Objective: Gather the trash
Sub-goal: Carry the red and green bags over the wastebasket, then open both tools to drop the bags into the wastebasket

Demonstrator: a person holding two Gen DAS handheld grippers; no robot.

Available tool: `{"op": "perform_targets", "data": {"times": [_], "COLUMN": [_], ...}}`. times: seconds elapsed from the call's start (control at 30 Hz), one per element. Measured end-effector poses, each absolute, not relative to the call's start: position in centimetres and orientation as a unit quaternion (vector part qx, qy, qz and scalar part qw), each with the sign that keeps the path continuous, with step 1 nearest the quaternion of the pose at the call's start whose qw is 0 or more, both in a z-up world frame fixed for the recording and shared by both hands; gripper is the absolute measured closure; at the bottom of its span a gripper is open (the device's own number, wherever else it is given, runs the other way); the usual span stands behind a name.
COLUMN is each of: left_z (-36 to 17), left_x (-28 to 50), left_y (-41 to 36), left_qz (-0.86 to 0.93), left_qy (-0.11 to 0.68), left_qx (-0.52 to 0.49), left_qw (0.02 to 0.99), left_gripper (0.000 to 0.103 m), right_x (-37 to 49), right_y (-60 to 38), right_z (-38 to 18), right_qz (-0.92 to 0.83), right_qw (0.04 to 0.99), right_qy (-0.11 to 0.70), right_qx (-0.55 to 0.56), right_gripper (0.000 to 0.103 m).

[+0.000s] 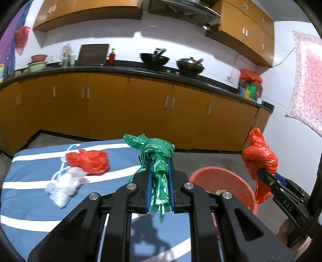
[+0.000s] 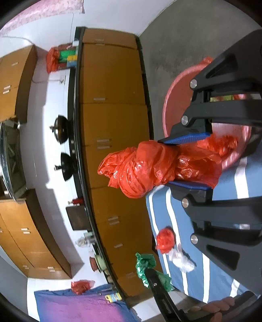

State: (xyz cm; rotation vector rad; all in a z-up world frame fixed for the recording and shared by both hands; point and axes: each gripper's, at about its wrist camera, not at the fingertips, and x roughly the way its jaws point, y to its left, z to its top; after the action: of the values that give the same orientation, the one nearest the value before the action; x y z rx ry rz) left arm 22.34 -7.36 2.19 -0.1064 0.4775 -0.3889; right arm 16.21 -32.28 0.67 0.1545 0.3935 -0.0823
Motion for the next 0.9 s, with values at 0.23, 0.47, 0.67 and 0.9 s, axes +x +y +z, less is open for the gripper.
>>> {"op": "perform_targets", "data": {"times": [0.23, 0.47, 0.67, 0.9], "left_z": [1.7, 0.8, -0.2, -1.1], "left_x": [21.5, 21.1, 20.9, 21.1], "left_y": [-11.0, -14.3, -16.5, -18.3], "left_qz": [-0.226, -0.256, -0.273, -0.283], "left_qy": [0.238, 0.248, 0.259, 0.27], "left_qx": [-0.045, -0.04, -0.031, -0.024], "left_qw": [0.944, 0.933, 0.926, 0.92], "left_gripper": [0.089, 0.089, 0.089, 0.089], "right_x": [15.1, 14.6, 14.7, 15.1], "right_y": [-35.8, -37.9, -39.0, -40.0], "right_z": [0.0, -1.0, -1.8, -2.6], "right_qz": [-0.078, -0.098, -0.107, -0.115], "right_qw": [0.974, 0.97, 0.967, 0.964], "right_qy": [0.198, 0.204, 0.21, 0.216], "right_qx": [0.084, 0.091, 0.096, 0.103], "right_gripper": [0.07, 0.07, 0.07, 0.07]}}
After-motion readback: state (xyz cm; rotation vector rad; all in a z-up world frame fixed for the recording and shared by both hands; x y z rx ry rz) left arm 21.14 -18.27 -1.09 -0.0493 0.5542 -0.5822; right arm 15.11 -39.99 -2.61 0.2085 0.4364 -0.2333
